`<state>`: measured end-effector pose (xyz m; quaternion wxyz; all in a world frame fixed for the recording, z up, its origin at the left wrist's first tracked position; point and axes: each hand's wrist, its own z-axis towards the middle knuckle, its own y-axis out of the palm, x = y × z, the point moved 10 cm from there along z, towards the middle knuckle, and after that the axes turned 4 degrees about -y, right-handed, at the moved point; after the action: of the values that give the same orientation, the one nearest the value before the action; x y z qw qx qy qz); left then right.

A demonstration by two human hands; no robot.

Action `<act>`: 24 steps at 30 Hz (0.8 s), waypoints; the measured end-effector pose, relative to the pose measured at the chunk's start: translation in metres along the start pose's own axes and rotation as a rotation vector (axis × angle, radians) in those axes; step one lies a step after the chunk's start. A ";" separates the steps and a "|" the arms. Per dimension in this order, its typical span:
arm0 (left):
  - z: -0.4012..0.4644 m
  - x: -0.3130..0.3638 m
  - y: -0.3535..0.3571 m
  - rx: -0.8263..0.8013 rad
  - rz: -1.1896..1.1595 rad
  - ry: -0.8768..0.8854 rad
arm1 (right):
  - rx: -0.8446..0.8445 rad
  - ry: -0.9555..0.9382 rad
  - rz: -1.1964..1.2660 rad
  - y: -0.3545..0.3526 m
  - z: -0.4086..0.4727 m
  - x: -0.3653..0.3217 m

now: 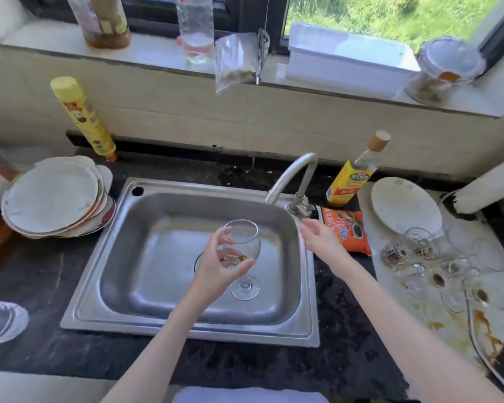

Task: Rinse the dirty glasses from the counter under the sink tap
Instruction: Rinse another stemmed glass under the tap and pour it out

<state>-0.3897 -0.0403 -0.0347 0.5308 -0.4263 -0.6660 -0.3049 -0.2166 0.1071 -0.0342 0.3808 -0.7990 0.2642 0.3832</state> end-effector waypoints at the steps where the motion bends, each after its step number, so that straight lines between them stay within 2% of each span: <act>1: 0.003 -0.005 -0.001 0.003 -0.007 -0.026 | 0.028 0.000 -0.086 -0.006 0.008 0.002; 6: 0.024 -0.023 -0.008 0.032 -0.002 -0.143 | 0.070 -0.095 -0.275 -0.016 0.042 -0.014; 11: 0.041 -0.025 -0.011 0.029 -0.026 -0.196 | -0.016 -0.072 -0.387 -0.013 0.091 -0.006; 16: 0.050 -0.036 -0.006 0.020 0.013 -0.246 | 0.112 -0.115 -0.326 -0.012 0.088 0.005; 19: 0.049 -0.040 0.005 -0.026 0.053 -0.245 | 0.147 -0.218 -0.361 -0.004 0.082 0.004; 21: 0.049 -0.044 0.011 -0.055 0.092 -0.243 | 0.100 -0.252 -0.376 0.012 0.076 0.007; 24: 0.050 -0.045 0.015 -0.053 0.109 -0.250 | -0.126 -0.199 -0.508 0.056 0.066 0.042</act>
<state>-0.3954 -0.0018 -0.0913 0.4480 -0.5105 -0.6944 -0.2377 -0.2601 0.1234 -0.1188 0.4384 -0.8201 -0.0077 0.3676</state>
